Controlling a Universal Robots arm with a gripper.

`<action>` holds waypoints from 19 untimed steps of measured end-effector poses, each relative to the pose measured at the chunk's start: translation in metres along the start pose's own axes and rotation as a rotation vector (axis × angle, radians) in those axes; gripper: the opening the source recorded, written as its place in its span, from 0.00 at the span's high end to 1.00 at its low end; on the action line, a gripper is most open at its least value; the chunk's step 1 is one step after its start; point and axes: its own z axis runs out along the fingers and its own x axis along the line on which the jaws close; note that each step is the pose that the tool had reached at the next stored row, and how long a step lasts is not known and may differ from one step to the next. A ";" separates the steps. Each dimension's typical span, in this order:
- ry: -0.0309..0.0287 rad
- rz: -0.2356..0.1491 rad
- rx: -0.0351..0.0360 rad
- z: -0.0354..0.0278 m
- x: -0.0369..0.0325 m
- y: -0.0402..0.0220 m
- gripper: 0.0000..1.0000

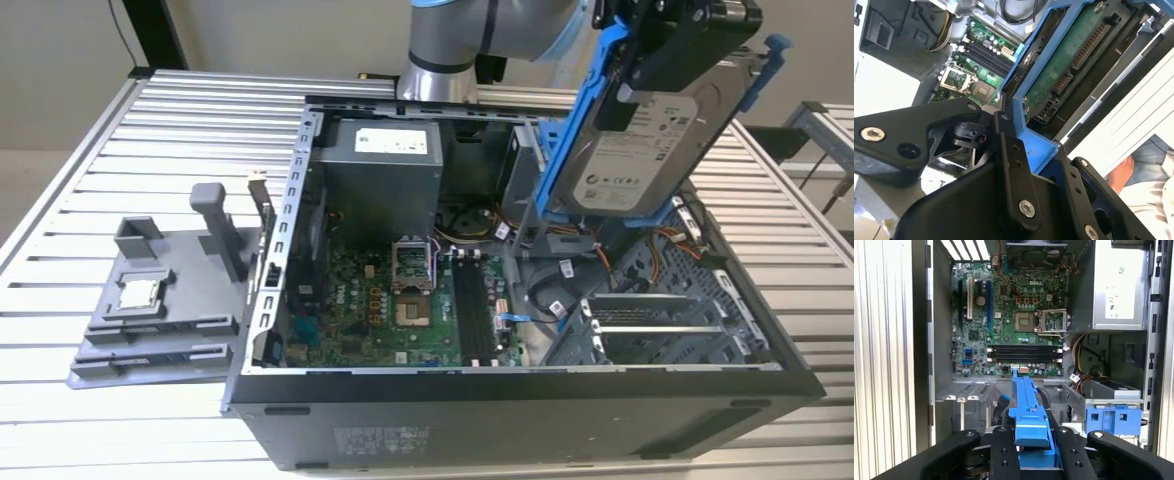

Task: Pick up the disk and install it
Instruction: 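Pick up the disk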

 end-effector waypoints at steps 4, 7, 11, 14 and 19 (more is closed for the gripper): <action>-0.0001 0.002 0.0000 0.0006 0.0057 -0.0036 1.00; -0.0001 0.002 0.0000 0.0008 0.0122 -0.0064 1.00; -0.0001 0.002 0.0000 0.0010 0.0214 -0.0104 1.00; -0.0001 0.003 0.0000 0.0011 0.0286 -0.0136 1.00; -0.0002 0.002 0.0000 0.0012 0.0314 -0.0161 1.00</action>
